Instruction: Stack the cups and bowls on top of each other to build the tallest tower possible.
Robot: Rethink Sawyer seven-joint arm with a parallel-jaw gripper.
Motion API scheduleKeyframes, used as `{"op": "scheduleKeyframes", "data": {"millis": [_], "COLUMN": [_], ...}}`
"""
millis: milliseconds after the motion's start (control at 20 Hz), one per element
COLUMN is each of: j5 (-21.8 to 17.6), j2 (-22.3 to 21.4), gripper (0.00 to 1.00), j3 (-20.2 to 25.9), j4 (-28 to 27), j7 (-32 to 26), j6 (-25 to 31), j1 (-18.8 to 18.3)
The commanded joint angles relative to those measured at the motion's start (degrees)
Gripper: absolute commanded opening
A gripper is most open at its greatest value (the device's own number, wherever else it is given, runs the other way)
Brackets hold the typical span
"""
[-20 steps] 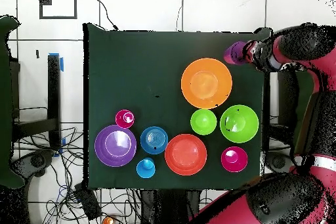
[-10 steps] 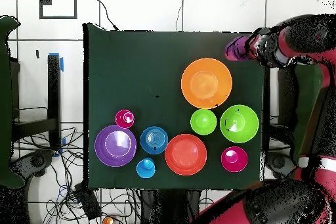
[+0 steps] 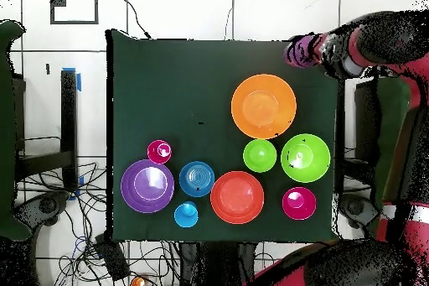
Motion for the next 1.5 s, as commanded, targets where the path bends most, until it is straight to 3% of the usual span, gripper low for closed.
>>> {"op": "scheduleKeyframes", "data": {"millis": [50, 550, 750, 1000, 1500], "j5": [-2.01, -0.53, -0.14, -1.78, -0.80], "j2": [0.44, 1.52, 1.66, 1.47, 4.49], "gripper": [0.00, 0.00, 0.00, 0.00, 0.00], "j3": [-3.80, -6.87, -7.91, -10.59, -11.43], "j4": [7.79, 6.97, 12.44, 15.21, 17.43], "j7": [3.40, 7.24, 7.75, 6.53, 4.12], "j6": [-6.23, -6.14, -11.83, -13.00, -19.48], "j1": [5.66, 8.77, 8.31, 8.67, 7.91]}}
